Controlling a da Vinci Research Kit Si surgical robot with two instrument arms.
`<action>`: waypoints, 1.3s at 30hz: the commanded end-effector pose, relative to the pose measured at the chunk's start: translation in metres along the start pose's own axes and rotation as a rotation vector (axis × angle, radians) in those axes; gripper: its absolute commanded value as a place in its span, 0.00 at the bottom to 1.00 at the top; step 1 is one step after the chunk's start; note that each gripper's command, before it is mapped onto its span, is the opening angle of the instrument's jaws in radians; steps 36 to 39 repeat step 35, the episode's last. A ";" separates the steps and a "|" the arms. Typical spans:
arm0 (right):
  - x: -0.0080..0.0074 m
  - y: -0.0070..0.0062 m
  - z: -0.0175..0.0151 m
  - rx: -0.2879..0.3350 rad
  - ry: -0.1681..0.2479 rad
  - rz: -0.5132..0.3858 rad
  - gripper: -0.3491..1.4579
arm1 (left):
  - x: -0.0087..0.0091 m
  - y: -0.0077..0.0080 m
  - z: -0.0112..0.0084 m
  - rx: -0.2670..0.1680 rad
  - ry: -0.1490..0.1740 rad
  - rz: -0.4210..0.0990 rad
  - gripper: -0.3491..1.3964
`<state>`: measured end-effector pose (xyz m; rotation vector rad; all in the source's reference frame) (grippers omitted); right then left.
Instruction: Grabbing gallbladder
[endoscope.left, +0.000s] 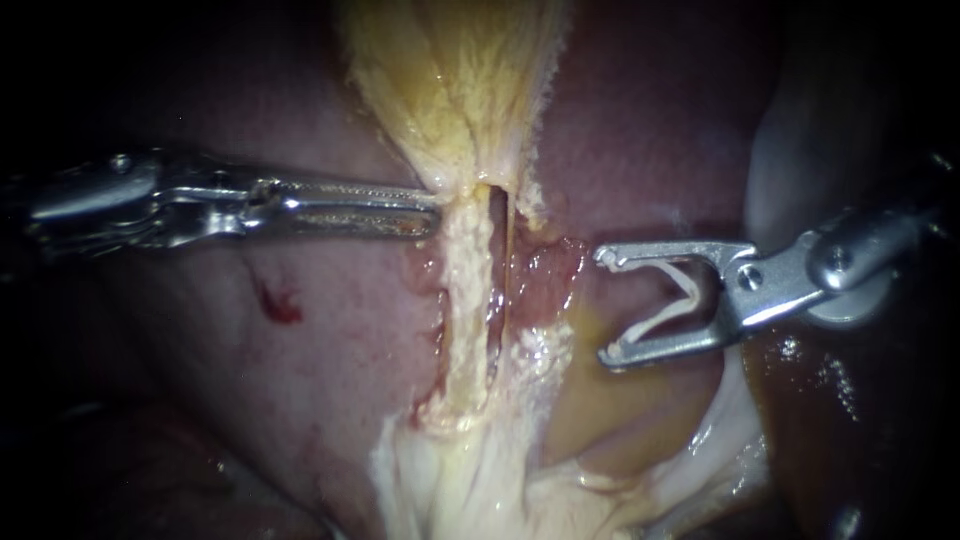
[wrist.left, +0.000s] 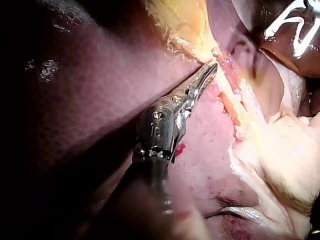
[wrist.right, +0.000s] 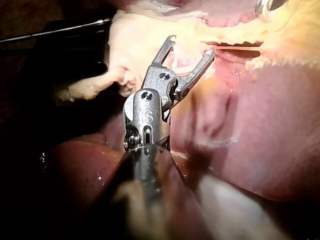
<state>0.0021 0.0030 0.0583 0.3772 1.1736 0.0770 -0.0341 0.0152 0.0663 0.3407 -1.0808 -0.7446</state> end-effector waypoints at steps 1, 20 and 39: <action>0.0000 0.0000 -0.0001 0.000 0.000 0.000 0.47 | -0.0001 0.0000 -0.0004 0.002 -0.001 -0.007 0.00; -0.0001 0.0000 -0.0003 0.001 0.000 0.000 0.47 | -0.0051 0.0010 -0.0092 -0.030 -0.004 -0.065 0.00; -0.0001 0.0000 -0.0003 0.001 0.000 0.000 0.47 | -0.0052 0.0006 -0.0092 -0.037 -0.008 -0.068 0.00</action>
